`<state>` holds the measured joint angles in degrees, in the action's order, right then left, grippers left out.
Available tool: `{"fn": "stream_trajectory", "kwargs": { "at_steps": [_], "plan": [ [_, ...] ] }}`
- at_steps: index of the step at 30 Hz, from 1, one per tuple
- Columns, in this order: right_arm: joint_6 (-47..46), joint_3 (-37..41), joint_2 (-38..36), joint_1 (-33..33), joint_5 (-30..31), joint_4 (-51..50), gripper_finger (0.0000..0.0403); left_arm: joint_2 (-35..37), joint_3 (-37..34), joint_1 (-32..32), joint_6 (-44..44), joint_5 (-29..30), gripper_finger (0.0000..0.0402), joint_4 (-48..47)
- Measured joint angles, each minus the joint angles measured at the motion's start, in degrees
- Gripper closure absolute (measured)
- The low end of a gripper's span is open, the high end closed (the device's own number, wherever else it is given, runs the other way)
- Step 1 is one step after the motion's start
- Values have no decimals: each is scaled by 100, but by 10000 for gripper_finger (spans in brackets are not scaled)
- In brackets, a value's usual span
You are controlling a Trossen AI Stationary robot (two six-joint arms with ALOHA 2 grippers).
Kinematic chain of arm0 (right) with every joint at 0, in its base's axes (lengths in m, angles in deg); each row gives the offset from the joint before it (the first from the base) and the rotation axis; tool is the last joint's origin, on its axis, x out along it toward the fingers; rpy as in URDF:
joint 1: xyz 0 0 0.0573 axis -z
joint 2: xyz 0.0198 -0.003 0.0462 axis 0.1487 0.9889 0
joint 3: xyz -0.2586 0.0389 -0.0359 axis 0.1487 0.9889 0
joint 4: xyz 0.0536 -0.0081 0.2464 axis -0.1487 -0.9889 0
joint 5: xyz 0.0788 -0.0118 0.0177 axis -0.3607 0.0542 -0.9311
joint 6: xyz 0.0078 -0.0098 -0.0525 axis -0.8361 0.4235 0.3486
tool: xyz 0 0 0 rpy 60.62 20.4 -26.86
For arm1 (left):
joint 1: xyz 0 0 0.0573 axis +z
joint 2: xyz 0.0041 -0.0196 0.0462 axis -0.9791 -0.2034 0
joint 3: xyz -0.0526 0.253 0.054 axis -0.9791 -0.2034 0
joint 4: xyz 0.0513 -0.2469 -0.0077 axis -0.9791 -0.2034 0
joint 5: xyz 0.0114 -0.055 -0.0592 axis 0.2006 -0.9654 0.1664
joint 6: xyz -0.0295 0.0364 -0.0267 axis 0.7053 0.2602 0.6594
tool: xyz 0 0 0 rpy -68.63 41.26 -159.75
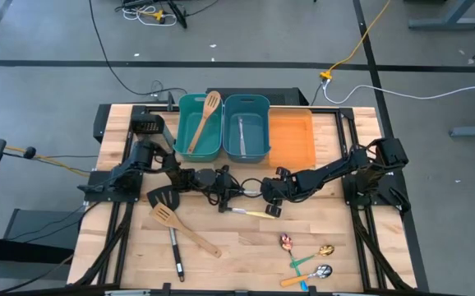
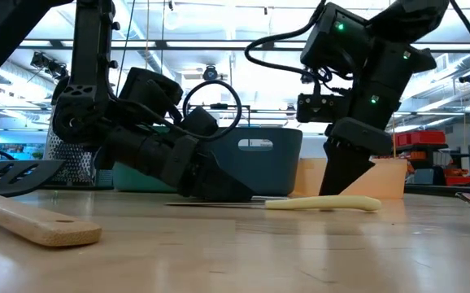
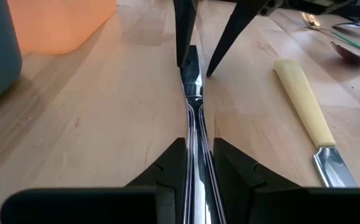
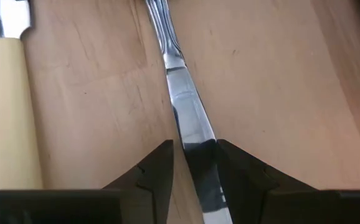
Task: Pick & Place Kitchen Items
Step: Put the silver knife into the blue bin
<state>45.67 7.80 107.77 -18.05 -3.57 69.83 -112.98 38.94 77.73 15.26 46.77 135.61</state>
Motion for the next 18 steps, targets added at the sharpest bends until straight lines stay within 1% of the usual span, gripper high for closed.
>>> {"fn": "stream_trajectory", "kwargs": {
  "at_steps": [4, 18],
  "plan": [
    [-44, 0, 160, -10, 202, 60, 270, -6, -7, -7, -1, -127, 331, 102],
    [128, 18, 163, 1, 204, 293, 270, 69, -7, -63, 193, -219, 331, 213]
  ]
}}
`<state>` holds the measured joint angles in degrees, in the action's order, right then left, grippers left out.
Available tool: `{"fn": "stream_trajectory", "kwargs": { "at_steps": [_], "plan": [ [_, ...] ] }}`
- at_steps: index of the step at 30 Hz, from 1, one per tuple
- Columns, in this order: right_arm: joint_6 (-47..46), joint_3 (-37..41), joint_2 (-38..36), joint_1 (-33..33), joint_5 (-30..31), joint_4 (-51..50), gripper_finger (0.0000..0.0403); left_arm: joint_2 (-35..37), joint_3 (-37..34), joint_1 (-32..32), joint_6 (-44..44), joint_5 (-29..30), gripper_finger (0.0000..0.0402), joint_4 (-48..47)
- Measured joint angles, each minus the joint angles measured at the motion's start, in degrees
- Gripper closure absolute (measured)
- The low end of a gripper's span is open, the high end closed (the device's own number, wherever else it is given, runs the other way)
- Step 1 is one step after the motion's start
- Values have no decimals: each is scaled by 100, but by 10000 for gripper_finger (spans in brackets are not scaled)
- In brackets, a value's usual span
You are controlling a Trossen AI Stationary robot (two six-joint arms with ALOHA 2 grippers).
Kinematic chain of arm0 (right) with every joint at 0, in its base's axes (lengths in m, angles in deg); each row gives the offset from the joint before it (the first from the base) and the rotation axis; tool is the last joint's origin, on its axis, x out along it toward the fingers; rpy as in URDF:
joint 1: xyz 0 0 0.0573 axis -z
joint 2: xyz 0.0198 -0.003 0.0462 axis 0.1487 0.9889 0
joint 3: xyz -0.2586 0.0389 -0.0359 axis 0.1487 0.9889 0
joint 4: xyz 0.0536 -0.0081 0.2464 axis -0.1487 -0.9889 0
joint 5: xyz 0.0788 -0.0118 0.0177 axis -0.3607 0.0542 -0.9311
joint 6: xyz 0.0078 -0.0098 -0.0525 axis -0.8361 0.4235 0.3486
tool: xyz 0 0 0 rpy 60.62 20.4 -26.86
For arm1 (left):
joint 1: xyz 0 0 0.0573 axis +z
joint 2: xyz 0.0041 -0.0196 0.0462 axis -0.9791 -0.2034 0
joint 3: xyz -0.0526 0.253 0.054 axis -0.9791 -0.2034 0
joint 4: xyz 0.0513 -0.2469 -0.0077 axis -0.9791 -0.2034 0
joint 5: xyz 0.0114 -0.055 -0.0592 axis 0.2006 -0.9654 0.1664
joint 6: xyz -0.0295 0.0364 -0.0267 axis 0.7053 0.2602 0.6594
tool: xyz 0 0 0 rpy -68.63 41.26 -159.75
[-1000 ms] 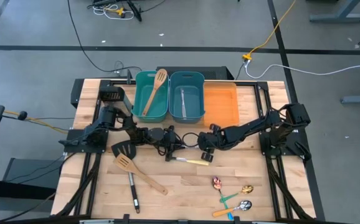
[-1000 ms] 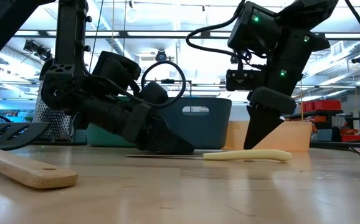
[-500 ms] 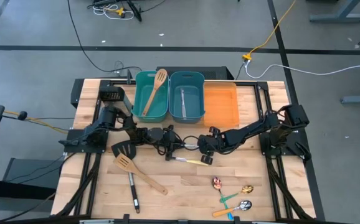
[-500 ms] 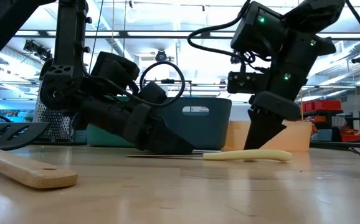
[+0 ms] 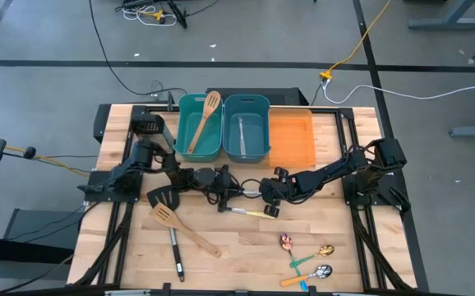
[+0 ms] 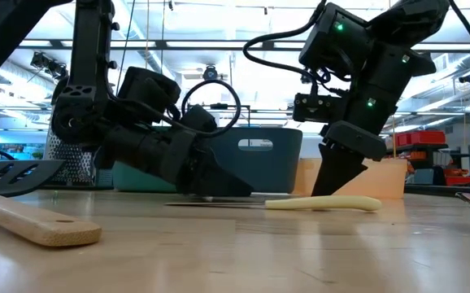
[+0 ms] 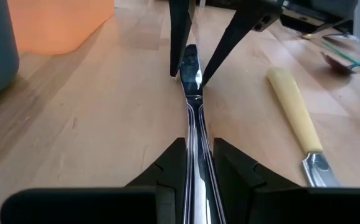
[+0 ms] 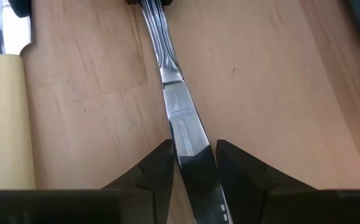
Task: Pick & Place Kitchen Items
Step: Put the silver knife into the blue bin
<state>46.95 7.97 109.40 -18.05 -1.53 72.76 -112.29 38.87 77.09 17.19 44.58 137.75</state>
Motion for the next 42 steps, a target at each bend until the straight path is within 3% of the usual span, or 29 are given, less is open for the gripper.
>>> {"fn": "stream_trajectory", "kwargs": {
  "at_steps": [8, 13, 21, 25, 27, 31, 35, 42],
  "plan": [
    [125, 2, 5, -2, 85, -1, 279, 307, 7, -33, -33, -135, 331, 119],
    [502, 11, 5, -32, 50, 99, 341, 311, 4, -42, -53, -242, 331, 93],
    [430, 24, 14, -72, 93, 304, 341, 313, 2, -50, -38, -212, 330, -41],
    [109, 9, -13, -66, 83, 404, 357, 313, 12, -50, 3, -57, 266, -31],
    [135, 13, -16, -58, 116, 450, 393, 314, 18, -71, 67, -71, 230, -46],
    [185, 17, -98, -47, 188, 429, 401, 313, 15, -59, 126, -66, 185, -32],
    [179, 17, -130, -57, 176, 417, 401, 313, 13, -67, 131, -93, 172, -8],
    [144, 17, -142, -55, 169, 428, 401, 464, 2, -59, -62, 5, 181, -60]
  ]
}}
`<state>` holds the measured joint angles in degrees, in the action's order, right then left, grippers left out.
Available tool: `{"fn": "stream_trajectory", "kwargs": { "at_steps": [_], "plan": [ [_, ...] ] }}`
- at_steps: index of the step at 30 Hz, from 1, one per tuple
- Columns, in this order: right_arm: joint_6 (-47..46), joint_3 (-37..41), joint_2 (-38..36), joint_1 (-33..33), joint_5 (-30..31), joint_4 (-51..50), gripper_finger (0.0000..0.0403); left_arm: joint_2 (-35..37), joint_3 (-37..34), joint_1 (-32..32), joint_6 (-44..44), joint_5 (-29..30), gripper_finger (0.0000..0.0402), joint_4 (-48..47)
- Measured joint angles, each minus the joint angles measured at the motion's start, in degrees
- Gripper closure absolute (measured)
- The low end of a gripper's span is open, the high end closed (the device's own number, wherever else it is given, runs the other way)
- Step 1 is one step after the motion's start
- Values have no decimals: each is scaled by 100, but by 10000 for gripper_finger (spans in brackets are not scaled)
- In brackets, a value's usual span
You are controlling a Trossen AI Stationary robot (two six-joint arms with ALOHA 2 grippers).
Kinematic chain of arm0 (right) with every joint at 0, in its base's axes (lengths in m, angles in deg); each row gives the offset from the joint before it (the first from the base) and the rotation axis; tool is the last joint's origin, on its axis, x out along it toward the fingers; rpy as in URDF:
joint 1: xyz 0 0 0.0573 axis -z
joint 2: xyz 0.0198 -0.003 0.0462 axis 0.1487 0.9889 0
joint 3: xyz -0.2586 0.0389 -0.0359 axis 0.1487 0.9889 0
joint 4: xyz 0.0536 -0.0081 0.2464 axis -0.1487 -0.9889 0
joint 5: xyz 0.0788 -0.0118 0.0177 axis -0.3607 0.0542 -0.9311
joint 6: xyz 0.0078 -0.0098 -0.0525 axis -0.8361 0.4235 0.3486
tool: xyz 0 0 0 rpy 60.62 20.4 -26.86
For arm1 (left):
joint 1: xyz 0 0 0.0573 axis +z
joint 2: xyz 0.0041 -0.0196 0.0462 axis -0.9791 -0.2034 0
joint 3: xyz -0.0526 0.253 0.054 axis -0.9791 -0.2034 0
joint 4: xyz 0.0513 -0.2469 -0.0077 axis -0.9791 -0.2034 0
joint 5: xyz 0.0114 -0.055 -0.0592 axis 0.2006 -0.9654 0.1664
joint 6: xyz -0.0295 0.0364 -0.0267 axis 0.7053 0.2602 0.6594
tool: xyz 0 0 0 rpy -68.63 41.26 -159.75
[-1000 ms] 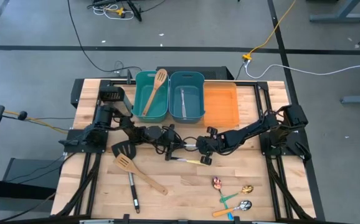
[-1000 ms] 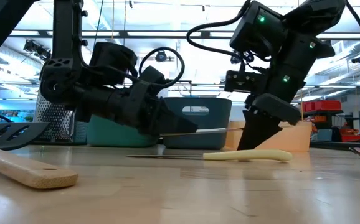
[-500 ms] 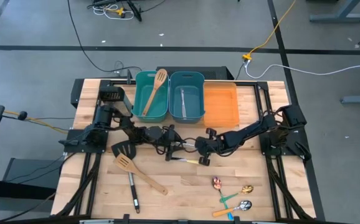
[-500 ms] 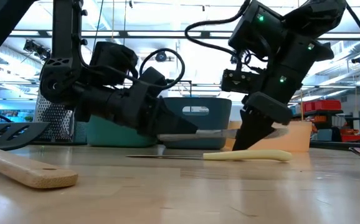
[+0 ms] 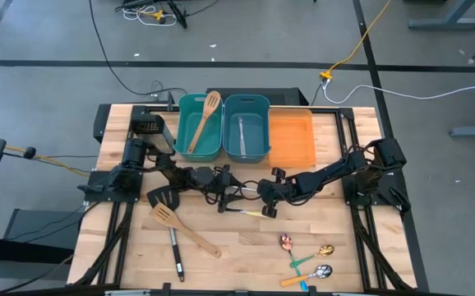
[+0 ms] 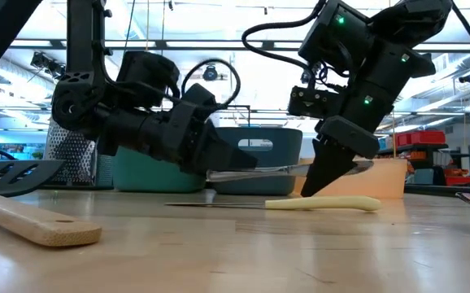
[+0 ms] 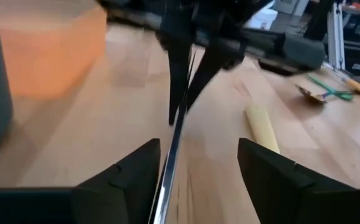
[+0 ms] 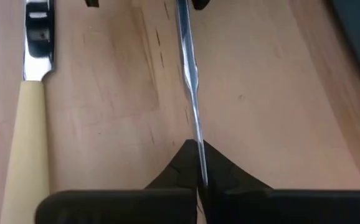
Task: Pick & Place Kitchen Items
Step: Put the silver knife into the blue bin
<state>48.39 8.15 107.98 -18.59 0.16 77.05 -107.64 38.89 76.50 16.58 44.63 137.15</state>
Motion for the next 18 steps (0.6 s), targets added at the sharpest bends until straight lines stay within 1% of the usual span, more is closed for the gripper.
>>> {"fn": "stream_trajectory", "kwargs": {
  "at_steps": [5, 10, 18],
  "plan": [
    [-17, 0, -77, -26, -42, -5, 401, -1, 1, 0, -116, 46, 189, -43],
    [-12, 0, -358, -92, -5, -46, 401, -1, -2, 0, -117, 105, 191, -184],
    [-25, -2, -934, -146, 201, -597, 401, -1, -2, 5, -115, 157, 191, -202]
  ]
}}
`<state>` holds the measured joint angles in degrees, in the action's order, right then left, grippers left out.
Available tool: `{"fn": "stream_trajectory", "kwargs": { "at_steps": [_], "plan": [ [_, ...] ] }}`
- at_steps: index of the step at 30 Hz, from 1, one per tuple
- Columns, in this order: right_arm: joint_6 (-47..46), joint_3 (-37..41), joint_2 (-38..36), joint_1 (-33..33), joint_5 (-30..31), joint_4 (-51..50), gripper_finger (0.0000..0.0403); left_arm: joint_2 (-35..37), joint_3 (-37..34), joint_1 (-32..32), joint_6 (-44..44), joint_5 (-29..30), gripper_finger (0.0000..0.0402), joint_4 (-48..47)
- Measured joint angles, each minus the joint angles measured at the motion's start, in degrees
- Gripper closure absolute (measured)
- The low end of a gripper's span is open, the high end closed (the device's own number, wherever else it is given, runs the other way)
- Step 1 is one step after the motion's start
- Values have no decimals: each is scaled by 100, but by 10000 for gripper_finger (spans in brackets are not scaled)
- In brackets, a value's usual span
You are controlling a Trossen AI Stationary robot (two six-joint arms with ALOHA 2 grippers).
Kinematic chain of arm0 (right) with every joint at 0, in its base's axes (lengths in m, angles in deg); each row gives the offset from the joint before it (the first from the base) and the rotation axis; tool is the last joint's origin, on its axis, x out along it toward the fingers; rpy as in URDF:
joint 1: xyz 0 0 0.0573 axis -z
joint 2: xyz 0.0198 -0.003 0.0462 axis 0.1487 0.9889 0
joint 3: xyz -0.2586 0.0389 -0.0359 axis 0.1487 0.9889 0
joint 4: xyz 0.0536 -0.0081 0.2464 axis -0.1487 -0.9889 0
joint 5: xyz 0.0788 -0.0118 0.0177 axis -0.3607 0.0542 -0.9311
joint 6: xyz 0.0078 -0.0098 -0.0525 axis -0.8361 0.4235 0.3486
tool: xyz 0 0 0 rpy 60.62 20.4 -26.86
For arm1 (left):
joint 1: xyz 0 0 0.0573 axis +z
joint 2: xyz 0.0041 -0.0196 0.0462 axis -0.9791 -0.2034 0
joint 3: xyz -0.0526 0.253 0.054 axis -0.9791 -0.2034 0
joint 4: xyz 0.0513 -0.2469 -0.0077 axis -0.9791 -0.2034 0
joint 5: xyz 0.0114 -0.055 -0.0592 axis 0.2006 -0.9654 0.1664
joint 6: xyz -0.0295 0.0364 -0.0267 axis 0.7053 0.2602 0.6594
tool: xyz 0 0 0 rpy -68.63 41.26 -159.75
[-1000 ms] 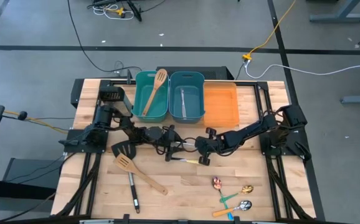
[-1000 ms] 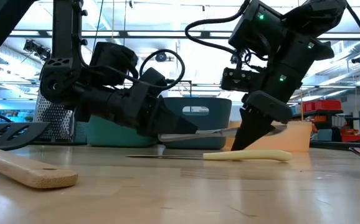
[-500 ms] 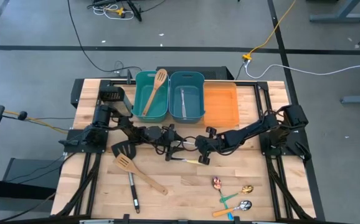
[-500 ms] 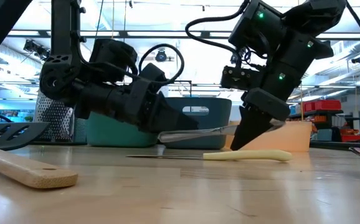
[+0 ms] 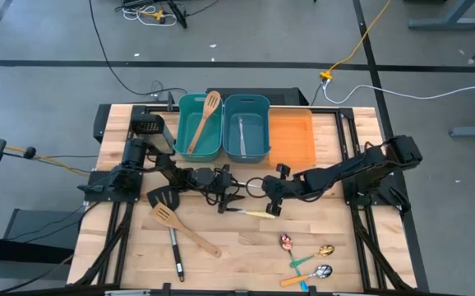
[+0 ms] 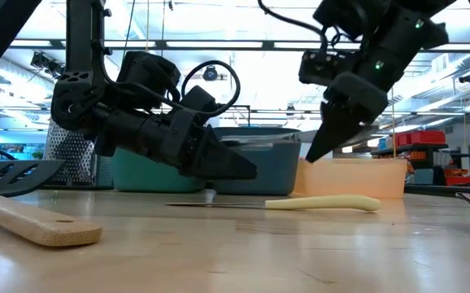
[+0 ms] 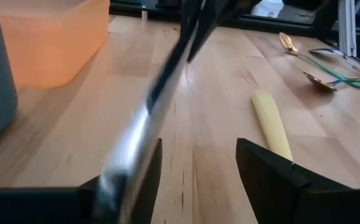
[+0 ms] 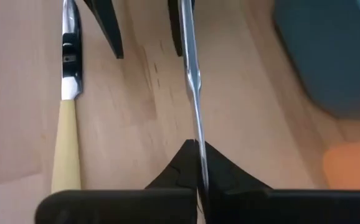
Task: Pick & Place Kitchen Items
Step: Put the silver knife into the blue bin
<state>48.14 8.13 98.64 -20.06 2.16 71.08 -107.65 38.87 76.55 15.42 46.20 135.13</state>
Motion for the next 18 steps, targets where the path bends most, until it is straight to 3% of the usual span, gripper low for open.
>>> {"fn": "stream_trajectory", "kwargs": {
  "at_steps": [10, 18],
  "plan": [
    [-172, -2, -666, -20, 323, -769, 401, 0, 0, 4, 1, 13, 191, 2],
    [-492, -4, -1211, -15, 802, -792, 401, 0, 0, -4, 115, 11, 191, 17]
  ]
}}
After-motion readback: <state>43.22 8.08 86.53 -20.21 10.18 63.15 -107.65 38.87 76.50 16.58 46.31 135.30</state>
